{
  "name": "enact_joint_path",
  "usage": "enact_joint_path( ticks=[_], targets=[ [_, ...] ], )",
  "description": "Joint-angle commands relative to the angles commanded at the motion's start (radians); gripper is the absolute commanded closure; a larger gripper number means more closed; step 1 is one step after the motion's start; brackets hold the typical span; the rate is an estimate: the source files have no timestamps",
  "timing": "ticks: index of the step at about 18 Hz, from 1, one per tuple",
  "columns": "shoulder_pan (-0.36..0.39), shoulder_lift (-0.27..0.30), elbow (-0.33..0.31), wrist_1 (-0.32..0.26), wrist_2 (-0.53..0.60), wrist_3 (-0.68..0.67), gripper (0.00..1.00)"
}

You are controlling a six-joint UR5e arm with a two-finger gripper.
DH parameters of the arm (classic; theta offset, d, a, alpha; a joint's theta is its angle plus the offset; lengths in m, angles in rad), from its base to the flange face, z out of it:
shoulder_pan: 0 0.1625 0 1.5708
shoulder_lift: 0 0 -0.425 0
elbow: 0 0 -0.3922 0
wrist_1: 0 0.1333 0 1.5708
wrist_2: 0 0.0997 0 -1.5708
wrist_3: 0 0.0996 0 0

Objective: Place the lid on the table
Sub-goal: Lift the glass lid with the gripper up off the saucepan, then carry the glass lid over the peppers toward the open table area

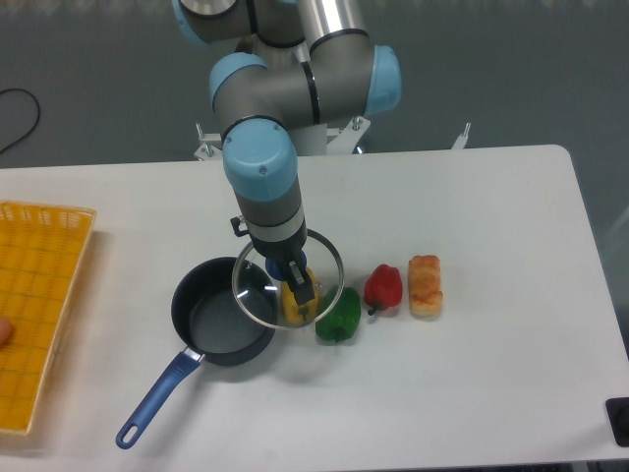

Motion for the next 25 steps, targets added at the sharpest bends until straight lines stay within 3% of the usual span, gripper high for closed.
enact_joint_path(
  ticks=[16,25],
  targets=[
    [0.1,0.014,-0.006,-0.006,-0.009,0.146,0.53],
    [0.198,0.014,-0.035,-0.002,-0.012,0.302,0.53]
  ],
)
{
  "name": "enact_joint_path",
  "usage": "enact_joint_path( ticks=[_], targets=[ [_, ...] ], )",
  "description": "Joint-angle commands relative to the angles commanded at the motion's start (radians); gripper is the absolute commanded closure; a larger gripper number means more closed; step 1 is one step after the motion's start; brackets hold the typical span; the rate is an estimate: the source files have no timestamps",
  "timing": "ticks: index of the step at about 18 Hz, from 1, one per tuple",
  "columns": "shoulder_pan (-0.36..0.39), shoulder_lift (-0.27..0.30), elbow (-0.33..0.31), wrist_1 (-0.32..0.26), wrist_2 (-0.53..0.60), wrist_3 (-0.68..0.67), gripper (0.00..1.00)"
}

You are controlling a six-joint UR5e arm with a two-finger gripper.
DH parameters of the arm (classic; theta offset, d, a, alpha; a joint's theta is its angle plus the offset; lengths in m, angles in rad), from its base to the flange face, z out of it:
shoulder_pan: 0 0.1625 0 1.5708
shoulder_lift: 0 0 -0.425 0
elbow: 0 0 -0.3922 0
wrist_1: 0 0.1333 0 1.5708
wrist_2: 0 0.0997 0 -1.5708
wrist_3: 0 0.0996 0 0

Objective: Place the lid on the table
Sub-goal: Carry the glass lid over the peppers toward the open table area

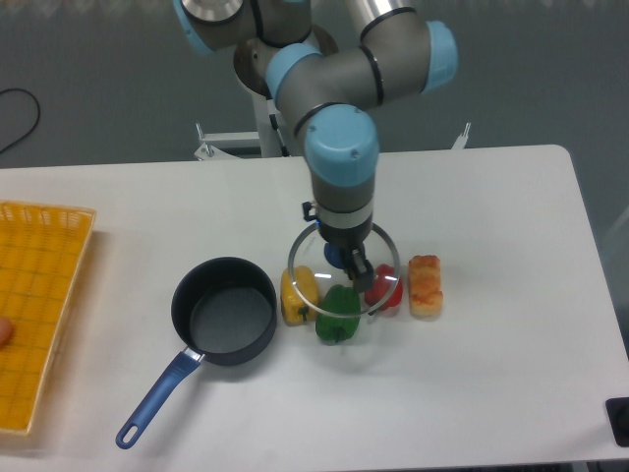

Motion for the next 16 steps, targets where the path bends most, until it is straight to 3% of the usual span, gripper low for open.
enact_joint_path(
  ticks=[16],
  targets=[
    [0.212,-0.034,0.012,0.035,-0.02,0.337,0.53]
  ],
)
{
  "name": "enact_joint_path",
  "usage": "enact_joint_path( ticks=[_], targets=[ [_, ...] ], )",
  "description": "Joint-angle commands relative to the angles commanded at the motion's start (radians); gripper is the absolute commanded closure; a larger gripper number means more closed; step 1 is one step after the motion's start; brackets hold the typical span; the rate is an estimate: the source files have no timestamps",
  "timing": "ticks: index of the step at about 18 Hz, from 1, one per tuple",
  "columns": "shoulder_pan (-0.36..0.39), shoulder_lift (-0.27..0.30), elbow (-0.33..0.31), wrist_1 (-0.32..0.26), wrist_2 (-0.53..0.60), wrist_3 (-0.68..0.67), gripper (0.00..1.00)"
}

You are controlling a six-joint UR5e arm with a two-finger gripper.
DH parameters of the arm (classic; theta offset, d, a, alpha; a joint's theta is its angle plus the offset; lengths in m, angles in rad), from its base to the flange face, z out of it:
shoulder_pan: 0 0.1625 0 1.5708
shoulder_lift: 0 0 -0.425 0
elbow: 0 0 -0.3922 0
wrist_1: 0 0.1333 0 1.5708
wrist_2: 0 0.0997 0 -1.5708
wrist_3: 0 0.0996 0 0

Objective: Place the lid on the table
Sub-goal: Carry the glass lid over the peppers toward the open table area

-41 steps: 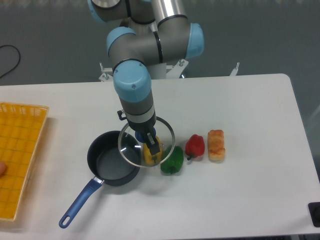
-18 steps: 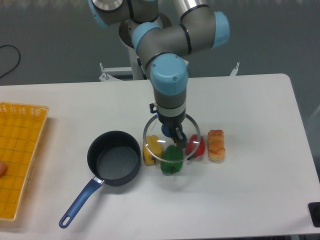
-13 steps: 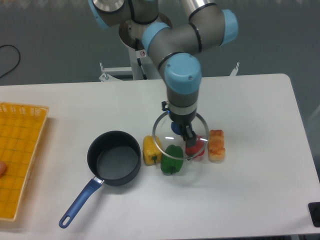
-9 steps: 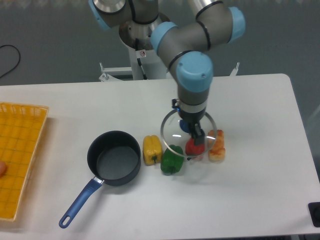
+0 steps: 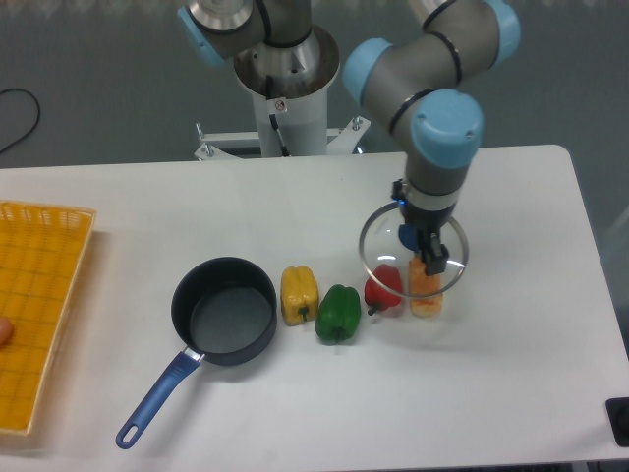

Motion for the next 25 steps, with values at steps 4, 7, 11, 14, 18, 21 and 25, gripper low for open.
enact_joint_path(
  ticks=[4,7,11,14,18,21,25],
  targets=[
    [0.035,-0.026,0.003,0.019,-0.002,0.054,0.53],
    [0.066,-0.04,0.008,0.035,-0.002,0.098,0.53],
    [0.104,-0.061,0.009,0.058,-0.002,0.149,0.53],
    [0.121,-0.08,0.015,0.078,0.0,0.181,0.53],
    [0.138,-0.106,0.017,0.103,0.0,0.195,0.53],
    [0.141,-0.123,0.018,0.117,0.0,0.197,0.54],
    [0.157,-0.149,0.02,0.146,0.0,0.213,0.54]
  ],
)
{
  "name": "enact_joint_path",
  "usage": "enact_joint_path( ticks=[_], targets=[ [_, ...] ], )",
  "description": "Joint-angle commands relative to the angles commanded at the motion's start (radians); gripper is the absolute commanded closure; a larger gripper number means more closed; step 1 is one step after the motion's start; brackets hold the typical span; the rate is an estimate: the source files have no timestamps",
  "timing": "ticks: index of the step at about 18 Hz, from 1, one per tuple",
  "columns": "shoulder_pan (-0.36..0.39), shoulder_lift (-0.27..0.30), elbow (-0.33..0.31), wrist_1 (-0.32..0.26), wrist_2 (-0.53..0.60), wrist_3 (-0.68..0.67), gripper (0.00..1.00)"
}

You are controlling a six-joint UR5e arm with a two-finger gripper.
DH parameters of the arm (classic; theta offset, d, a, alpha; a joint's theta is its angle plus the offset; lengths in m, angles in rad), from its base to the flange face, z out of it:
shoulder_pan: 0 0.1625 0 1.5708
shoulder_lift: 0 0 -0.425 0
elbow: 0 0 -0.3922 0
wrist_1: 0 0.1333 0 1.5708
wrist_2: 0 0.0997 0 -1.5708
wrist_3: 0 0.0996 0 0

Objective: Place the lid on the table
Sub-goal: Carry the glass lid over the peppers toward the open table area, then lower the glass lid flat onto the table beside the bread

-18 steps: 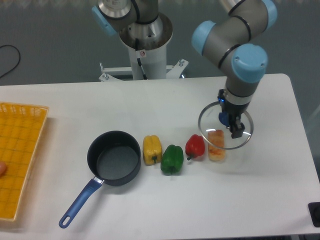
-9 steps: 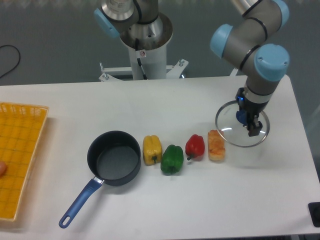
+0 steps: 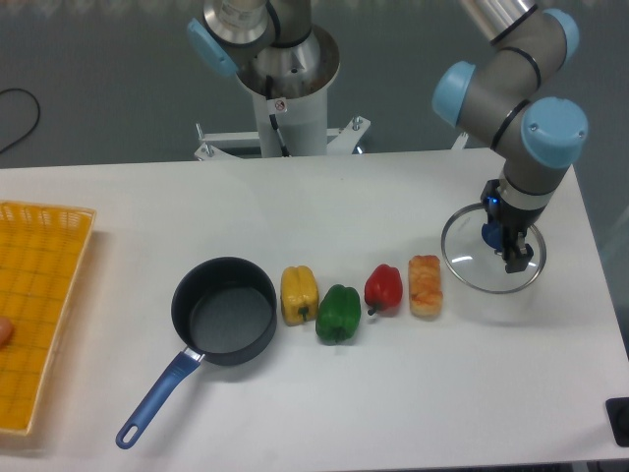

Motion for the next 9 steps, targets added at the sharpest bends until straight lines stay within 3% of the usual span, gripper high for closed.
enact_joint_path(
  ticks=[3,9],
  targets=[
    [0.002,-0.025,0.0,0.038,0.0,0.006,0.54],
    [0.006,-0.057,0.015,0.057,0.0,0.012,0.54]
  ],
)
